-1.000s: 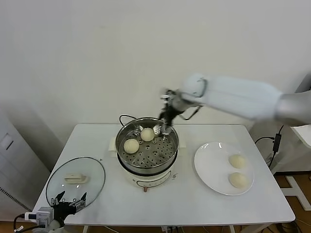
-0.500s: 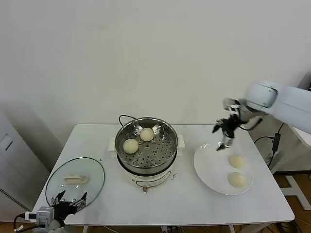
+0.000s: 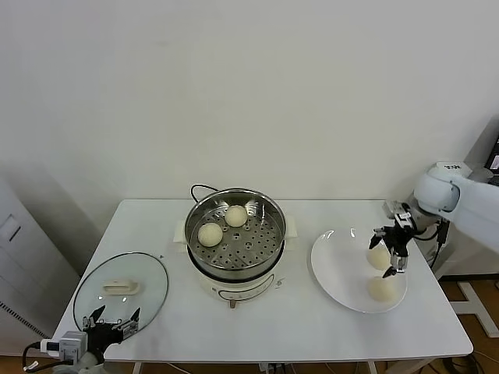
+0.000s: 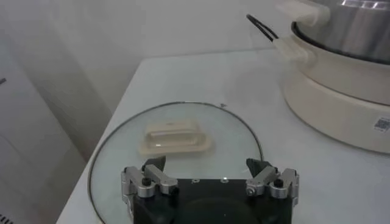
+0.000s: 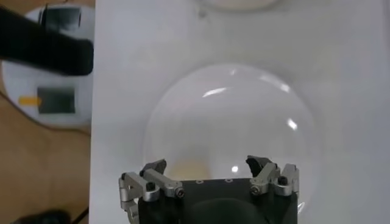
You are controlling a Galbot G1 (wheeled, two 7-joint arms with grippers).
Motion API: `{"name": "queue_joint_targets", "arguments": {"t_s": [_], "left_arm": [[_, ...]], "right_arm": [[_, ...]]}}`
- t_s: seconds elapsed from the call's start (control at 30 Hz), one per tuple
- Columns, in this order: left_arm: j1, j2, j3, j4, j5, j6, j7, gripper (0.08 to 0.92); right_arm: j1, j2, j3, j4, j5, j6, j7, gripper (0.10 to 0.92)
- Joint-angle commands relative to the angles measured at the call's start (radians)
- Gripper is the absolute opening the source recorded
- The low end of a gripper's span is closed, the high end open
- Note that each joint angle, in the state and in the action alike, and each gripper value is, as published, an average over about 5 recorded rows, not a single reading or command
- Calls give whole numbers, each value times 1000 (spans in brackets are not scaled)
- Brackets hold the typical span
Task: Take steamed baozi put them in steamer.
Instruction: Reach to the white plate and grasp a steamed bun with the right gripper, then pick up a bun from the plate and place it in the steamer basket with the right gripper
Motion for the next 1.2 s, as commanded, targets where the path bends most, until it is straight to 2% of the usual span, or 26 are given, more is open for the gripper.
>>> {"name": "queue_joint_targets", "arguments": {"t_s": [0.03, 0.57, 0.67, 0.93, 1.03, 1.2], "left_arm": [[0, 2, 1, 4, 0, 0, 0, 823], [0, 2, 4, 9, 0, 0, 0, 823], [0, 3, 4, 11, 1, 0, 0, 823], [-2, 1, 5, 10, 3, 1, -1, 823], [-3, -1, 4, 8, 3, 2, -2, 823], [1, 0, 2, 9, 3, 1, -3, 823]], "right_arm": [[-201, 7, 161, -73, -143, 53, -20, 823], [-309, 110, 273, -175, -263, 83, -15, 815], [-322, 114, 293, -182, -278, 83, -26, 761], [-338, 111, 327, -182, -284, 80, -31, 546], [-334, 106, 328, -172, -279, 79, -32, 508], [-236, 72, 261, -118, -232, 80, -41, 501]]}}
